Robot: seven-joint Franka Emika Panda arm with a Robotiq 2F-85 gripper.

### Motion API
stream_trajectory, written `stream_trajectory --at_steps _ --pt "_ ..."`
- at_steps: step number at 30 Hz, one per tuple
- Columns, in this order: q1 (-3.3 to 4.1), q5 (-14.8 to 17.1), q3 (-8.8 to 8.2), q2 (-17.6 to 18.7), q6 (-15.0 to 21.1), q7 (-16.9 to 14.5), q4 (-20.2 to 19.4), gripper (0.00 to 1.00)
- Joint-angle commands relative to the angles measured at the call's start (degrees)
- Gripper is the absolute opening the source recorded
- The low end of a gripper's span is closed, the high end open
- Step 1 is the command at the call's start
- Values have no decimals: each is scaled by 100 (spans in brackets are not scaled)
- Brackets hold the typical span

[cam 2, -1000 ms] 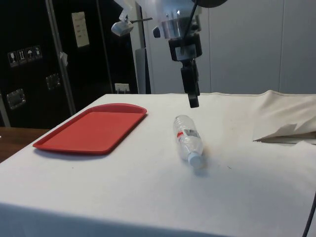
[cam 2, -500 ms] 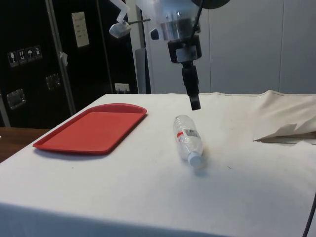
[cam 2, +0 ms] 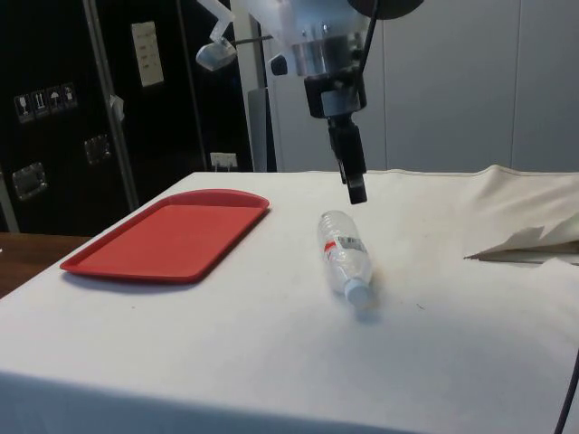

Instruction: Place the bottle upright on the tray.

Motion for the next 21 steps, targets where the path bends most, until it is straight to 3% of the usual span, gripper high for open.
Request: stream_trajectory --at_steps 1,8,21 --pt "11 -23 17 29 40 -23 17 100" --pt "0 0 69 0 92 -69 29 100" --pt "17 23 132 -17 716 -189 -103 100"
